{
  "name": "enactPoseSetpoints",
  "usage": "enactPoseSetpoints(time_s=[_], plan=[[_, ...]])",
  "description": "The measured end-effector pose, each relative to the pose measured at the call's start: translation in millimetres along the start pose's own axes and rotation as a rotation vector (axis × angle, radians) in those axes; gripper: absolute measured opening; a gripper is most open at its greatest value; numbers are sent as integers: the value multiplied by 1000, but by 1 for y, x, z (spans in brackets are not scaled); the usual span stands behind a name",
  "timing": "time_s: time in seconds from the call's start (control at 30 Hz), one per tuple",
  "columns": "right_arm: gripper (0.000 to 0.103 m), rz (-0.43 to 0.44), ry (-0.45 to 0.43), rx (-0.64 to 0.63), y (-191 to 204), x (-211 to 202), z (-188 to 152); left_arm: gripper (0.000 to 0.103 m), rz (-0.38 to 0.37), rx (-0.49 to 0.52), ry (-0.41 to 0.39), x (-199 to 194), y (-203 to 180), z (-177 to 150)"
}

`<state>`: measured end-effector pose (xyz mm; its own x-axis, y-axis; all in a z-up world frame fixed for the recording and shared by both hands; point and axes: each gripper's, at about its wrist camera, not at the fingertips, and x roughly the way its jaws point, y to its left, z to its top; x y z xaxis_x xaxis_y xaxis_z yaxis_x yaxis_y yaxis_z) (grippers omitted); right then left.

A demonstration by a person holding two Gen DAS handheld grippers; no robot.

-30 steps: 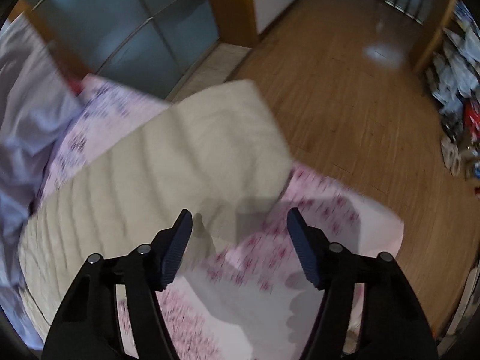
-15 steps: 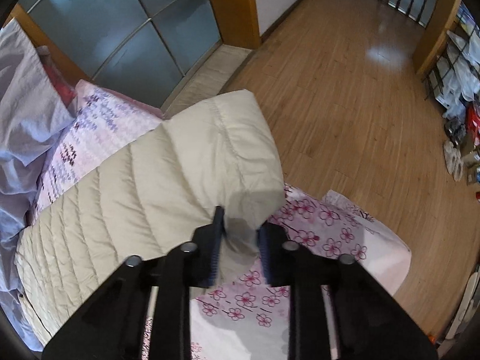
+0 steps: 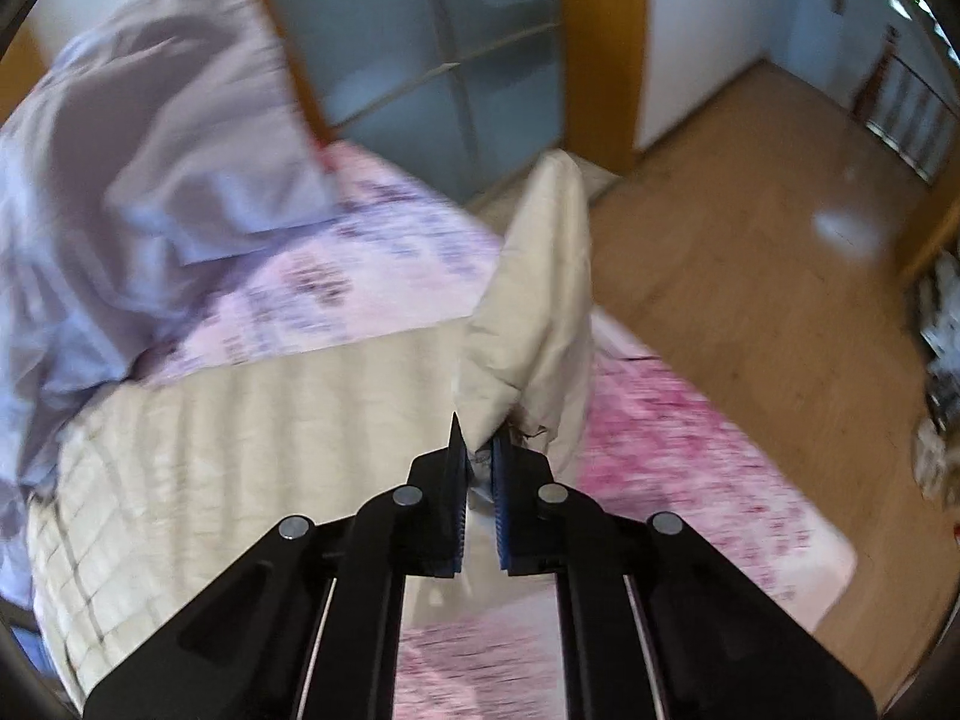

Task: Fold large clothes
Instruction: 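Lift the sleeve with the right tool and fold it across the jacket body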

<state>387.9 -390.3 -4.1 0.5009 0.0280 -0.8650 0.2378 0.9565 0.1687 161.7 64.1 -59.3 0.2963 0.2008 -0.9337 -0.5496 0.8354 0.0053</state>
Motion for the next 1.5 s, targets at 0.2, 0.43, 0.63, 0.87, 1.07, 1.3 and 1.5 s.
enactPoseSetpoints(time_s=[0.2,0.43,0.63,0.87,1.07,1.3,1.5], plan=[[8,127,40,-138,79,4,-20,101,24,12,-6,3,0,15],[8,267,124,-276,161,3,-60,101,27,27,-13,6,1,30],[8,360,206,-377,213,4,-101,101,-20,18,-1,12,2,45],[8,422,291,-411,244,12,-136,101,-77,12,4,16,-3,69],[8,469,339,-435,268,12,-156,97,-136,3,16,21,-15,92],[8,512,364,-466,288,9,-177,97,-201,-1,33,29,-34,117],[8,516,363,-482,291,5,-185,91,-218,-13,53,38,-47,133]])
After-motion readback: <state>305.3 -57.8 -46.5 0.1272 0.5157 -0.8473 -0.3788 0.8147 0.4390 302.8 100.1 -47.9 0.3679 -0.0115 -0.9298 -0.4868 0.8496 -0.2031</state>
